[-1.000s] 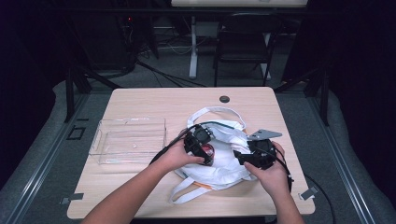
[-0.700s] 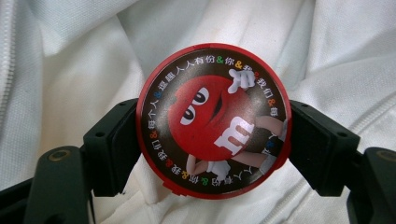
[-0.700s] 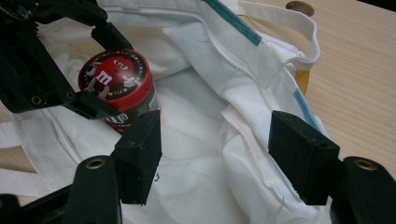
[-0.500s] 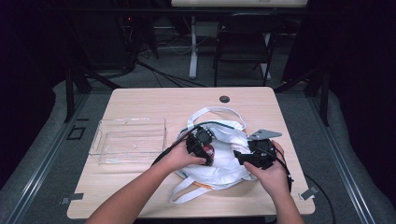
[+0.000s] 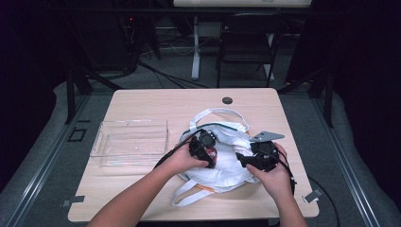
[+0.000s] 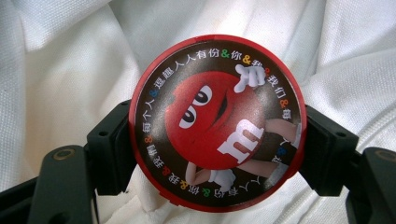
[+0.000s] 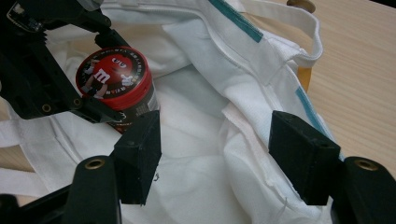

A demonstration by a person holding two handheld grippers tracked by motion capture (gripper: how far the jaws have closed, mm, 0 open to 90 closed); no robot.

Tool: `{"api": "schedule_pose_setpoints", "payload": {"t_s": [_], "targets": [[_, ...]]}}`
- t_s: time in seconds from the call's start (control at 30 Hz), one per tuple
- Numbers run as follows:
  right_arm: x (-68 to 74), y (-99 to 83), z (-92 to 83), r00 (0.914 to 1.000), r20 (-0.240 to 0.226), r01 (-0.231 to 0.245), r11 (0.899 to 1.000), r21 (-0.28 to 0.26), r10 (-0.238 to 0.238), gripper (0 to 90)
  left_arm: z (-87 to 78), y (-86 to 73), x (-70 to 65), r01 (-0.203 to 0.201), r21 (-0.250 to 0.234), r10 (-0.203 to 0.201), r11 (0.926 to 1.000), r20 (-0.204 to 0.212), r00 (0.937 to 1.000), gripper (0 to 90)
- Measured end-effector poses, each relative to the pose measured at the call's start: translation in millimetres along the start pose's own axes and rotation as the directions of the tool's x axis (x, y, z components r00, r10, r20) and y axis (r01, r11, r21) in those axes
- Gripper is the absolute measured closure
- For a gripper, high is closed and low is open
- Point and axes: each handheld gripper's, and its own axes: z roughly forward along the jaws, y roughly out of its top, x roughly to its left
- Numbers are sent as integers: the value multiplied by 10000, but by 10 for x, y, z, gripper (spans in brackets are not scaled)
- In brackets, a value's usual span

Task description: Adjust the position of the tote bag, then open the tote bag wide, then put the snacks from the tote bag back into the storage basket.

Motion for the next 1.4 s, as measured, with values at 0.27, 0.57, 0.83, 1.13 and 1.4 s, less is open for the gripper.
{"api": "schedule_pose_setpoints", "payload": {"t_s": [0.27, 0.57, 0.83, 1.13, 1.4], "targets": [[5, 1, 1, 10000, 33, 5, 10000, -4, -5, 345, 0, 3, -13, 93, 10, -93, 10000, -19, 10000, 255], [2, -1, 3, 10000, 34, -12, 10000, -60, 13, 345, -2, 8, -22, 137, -14, -137, 9999, -51, 9999, 256], [-6, -2, 4, 10000, 62, -62, 10000, -21, 62, 345, -6, 19, -38, -1, -48, 0, 10000, -156, 9999, 257], [-9, -7, 10, 10000, 32, -61, 10000, -27, 61, 345, -25, 38, -42, -3, 56, 4, 10000, -100, 10000, 257], [-9, -7, 6, 9999, 86, -82, 9999, -76, 83, 345, -91, 53, -34, 98, -28, -98, 9999, -105, 9999, 257]]}}
